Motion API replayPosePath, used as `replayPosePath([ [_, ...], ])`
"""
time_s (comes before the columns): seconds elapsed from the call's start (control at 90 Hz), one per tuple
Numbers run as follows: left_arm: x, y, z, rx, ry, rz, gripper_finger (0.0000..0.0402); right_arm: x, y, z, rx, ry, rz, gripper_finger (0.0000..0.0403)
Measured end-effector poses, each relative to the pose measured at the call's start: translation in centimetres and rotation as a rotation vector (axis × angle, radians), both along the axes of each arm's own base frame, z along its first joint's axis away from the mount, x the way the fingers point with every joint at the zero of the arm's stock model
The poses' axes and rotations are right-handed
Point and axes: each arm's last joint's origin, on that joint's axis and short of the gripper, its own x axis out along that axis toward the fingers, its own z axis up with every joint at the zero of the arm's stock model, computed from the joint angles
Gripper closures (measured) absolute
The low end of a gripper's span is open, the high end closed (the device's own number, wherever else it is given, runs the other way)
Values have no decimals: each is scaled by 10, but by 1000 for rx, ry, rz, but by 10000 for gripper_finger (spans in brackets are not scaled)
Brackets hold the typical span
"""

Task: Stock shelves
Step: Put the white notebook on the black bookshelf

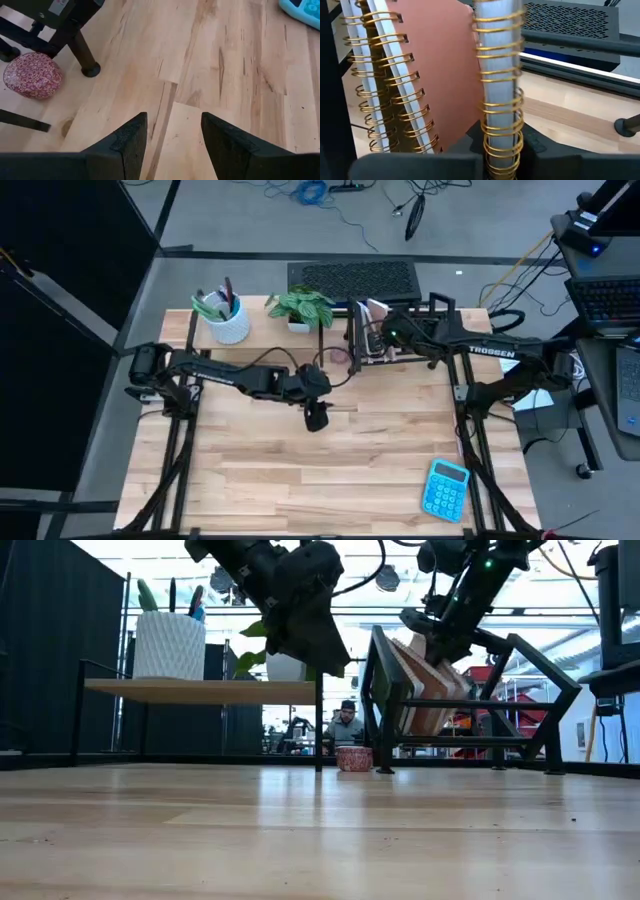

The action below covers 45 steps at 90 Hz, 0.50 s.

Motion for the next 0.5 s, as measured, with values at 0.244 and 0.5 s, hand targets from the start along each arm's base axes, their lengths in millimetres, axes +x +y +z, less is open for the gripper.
replayPosePath([
  [0.244, 0, 0, 0, 0, 0, 0, 228, 1, 0, 1, -9, -15, 4, 302],
  [0.5, 0, 0, 0, 0, 0, 0, 228, -3, 1, 8, -34, -27, 26, 262],
])
